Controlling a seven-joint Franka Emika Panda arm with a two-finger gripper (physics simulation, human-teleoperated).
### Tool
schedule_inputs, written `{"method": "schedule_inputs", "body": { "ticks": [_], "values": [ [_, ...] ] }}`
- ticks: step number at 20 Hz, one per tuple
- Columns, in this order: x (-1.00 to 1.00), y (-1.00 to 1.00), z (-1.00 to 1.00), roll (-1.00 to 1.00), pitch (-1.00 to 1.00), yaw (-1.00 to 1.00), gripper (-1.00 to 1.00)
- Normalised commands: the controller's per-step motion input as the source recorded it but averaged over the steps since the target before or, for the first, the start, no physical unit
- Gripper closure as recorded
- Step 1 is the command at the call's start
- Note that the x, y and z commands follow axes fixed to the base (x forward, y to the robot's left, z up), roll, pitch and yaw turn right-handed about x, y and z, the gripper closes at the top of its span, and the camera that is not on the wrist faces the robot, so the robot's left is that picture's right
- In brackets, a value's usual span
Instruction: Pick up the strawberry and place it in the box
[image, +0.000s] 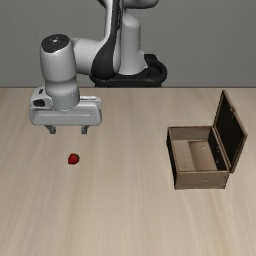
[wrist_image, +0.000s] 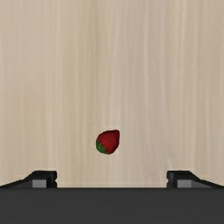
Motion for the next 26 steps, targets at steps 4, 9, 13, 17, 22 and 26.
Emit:
{"method": "schedule_inputs", "body": {
  "ticks": [4, 9, 13, 17, 22, 26],
  "values": [
    [0.00, 0.00, -1.00, 0.00, 0.00, 0.00, -1.00],
    [0.00, 0.00, -1.00, 0.00, 0.00, 0.00, -1.00],
    [0.00, 0.00, -0.50, 0.00, 0.00, 0.00, 1.00],
    [0.00, 0.00, 0.00, 0.00, 0.00, 0.00, 1.00],
    [0.00, 0.00, 0.40, 0.00, 0.00, 0.00, 1.00],
    [0.00, 0.00, 1.00, 0.00, 0.00, 0.00, 1.00]
  ]
}}
